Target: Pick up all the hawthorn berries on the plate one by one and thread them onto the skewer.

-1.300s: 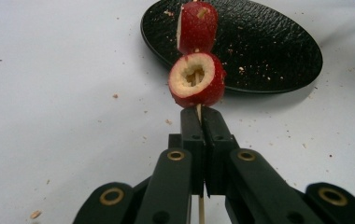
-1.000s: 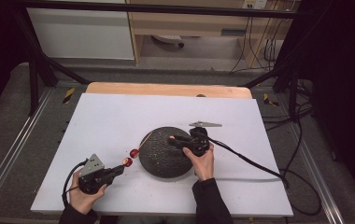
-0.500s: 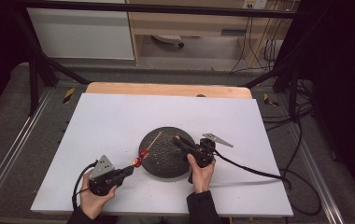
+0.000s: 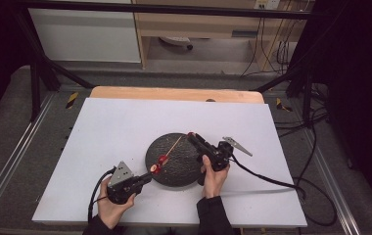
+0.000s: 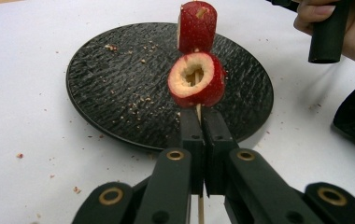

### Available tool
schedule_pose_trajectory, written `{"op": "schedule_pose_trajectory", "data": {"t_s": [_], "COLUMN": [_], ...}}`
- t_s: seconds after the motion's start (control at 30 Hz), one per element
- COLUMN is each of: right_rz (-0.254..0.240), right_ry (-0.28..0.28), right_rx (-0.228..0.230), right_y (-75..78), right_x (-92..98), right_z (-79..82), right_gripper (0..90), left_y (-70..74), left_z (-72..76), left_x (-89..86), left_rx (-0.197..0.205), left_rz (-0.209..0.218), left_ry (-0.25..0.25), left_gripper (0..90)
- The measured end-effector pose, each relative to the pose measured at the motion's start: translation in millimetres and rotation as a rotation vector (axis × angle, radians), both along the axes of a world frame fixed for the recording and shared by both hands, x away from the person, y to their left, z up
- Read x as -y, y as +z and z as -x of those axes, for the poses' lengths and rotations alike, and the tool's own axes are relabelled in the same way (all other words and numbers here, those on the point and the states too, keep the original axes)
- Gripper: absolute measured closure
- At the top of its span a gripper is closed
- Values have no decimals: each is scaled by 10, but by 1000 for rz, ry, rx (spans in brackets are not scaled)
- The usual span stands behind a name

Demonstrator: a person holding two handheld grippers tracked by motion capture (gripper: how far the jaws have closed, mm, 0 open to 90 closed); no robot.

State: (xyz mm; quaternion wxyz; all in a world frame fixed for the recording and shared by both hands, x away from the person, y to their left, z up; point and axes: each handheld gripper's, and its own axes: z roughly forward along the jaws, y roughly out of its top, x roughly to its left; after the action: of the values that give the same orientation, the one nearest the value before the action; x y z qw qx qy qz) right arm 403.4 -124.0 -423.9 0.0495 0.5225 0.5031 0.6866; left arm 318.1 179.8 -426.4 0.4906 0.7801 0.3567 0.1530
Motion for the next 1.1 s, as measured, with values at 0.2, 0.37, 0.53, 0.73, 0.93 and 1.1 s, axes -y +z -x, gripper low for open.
{"op": "schedule_pose_trajectory", "data": {"t_s": [0.2,0.37,0.53,0.73,0.93,1.1], "right_rz": [-50,-94,-118,-152,-179,-202], "right_ry": [-19,-21,-29,-34,-44,-42], "right_rx": [7,19,28,28,26,23], "right_y": [47,79,106,97,81,78], "right_x": [18,36,50,45,31,24], "right_z": [-52,-67,-67,-81,-84,-81], "right_gripper": [626,626,626,626,626,626], "left_y": [2,2,-7,-27,-43,-44], "left_z": [-7,-20,-21,-13,-9,-4], "left_x": [17,93,162,260,324,343], "left_rx": [-2,-3,5,12,14,20], "left_rz": [23,44,47,51,49,51], "left_ry": [15,16,14,12,6,5], "left_gripper": [883,883,883,884,883,883]}}
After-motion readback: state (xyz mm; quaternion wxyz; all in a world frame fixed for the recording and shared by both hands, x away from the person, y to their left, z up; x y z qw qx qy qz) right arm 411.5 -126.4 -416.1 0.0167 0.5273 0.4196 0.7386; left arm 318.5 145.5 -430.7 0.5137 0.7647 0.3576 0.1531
